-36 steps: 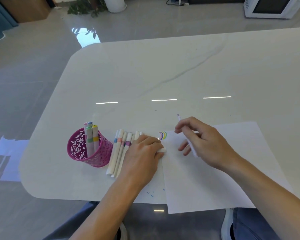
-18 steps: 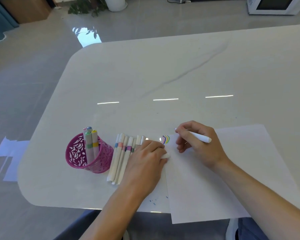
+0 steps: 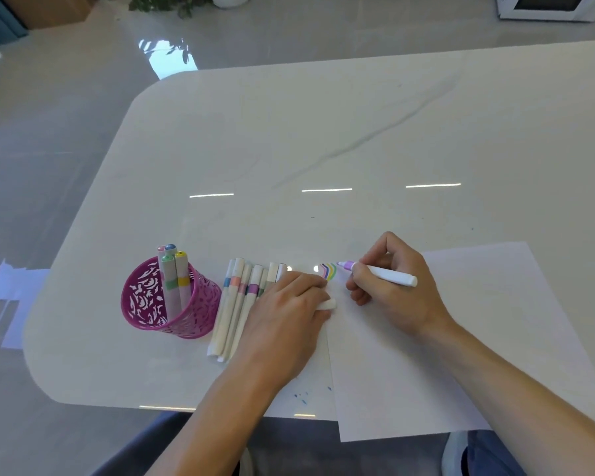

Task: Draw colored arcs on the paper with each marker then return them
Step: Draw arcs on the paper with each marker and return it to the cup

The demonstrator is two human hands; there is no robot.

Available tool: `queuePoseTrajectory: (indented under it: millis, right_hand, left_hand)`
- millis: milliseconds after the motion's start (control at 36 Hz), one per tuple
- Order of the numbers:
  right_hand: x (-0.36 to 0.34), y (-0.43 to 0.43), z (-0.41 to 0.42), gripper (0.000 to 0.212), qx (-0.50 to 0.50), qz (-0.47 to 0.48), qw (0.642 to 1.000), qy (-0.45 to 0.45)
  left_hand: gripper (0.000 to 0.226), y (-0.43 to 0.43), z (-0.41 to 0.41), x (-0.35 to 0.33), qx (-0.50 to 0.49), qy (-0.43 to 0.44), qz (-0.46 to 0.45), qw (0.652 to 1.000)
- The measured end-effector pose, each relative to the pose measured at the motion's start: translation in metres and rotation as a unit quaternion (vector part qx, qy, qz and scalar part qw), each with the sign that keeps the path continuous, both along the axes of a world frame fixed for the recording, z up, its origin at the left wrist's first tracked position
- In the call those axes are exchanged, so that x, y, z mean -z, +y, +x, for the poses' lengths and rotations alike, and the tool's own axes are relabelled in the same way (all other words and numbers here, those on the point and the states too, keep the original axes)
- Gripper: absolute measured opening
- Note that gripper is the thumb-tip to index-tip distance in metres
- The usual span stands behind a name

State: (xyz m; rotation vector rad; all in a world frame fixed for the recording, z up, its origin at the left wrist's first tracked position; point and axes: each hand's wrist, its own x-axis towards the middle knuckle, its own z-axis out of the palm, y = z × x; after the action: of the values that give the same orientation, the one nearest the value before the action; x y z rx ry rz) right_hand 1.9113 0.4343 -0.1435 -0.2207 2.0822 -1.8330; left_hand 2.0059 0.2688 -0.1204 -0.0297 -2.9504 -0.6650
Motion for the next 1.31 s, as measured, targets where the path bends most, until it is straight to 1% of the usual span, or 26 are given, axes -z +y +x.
queuePoseTrajectory:
  millis: [111,222,361,528,667,889,1306]
  right_hand:
    - [0.0013,-0.0012,-0.0001,0.019,-0.008,0.023,1.0,0.004]
    - [0.002,-0.0014,-0.0012,0.018,-0.014,0.024,1.0,0.004]
    - [0.0046,-0.0011,-0.0019,0.016,-0.03,0.055,0.998,0.017]
    - [0.0034,-0.0022,-0.002,0.016,-0.025,0.047,0.998,0.014]
    - [0.0016,-0.0023,-0.0002,0.015,-0.014,0.032,0.999,0.021]
    - [0.0021,-0.0023,-0.0009,0.014,-0.022,0.064,0.997,0.033]
    - [0.0027,-0.0021,-0.0013,0.016,0.002,0.062,0.998,0.008]
  left_hand:
    - [0.004,-0.0013,-0.0005,-0.0003,0.002,-0.004,0.0,1.0]
    - [0.006,-0.0011,-0.0009,-0.0004,-0.002,-0.006,-0.004,1.0]
    - [0.007,-0.0008,-0.0004,0.0001,-0.004,-0.011,-0.014,1.0]
    - [0.007,0.001,0.0003,-0.0007,-0.012,-0.008,-0.034,0.999]
    - [0.005,0.0011,0.0006,0.0,-0.011,-0.007,-0.034,0.999]
    - [0.005,0.0012,0.0004,0.0008,-0.008,-0.003,-0.044,0.999]
    - [0.005,0.0026,0.0011,0.0004,-0.002,0.016,-0.041,0.999]
